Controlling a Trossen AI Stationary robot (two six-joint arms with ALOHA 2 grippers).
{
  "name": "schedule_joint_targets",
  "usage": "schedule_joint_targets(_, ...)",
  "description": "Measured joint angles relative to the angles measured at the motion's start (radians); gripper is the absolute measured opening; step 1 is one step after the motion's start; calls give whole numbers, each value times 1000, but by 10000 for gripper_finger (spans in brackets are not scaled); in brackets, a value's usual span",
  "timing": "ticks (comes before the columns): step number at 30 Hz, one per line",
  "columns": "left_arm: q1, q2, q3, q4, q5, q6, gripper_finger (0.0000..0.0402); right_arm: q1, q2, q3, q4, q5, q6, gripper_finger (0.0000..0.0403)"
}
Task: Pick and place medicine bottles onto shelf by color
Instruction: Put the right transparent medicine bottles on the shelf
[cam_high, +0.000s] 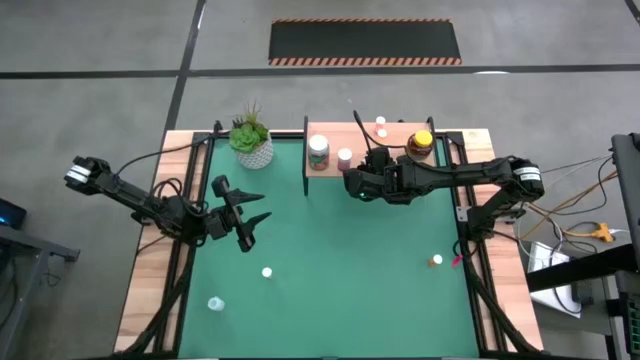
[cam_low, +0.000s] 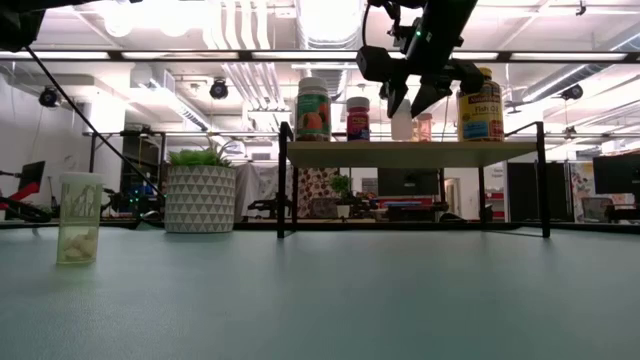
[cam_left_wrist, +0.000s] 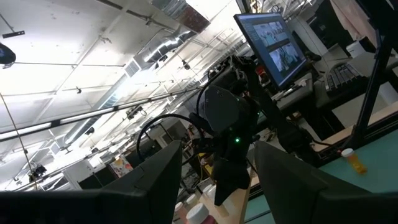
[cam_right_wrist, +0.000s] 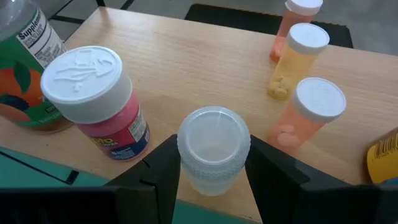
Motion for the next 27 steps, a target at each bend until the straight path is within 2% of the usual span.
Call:
schedule_joint_targets(16,0,0,0,1,0,-5,185,-13,-4,0,1,2,-44,203)
schedule_joint_targets(24,0,0,0,1,0,-5,185,-12,-32,52,0,0,-124,205)
schedule_joint_targets(27,0,0,0,1,0,-5,185,-12,-43,86,0,-32,-176,205)
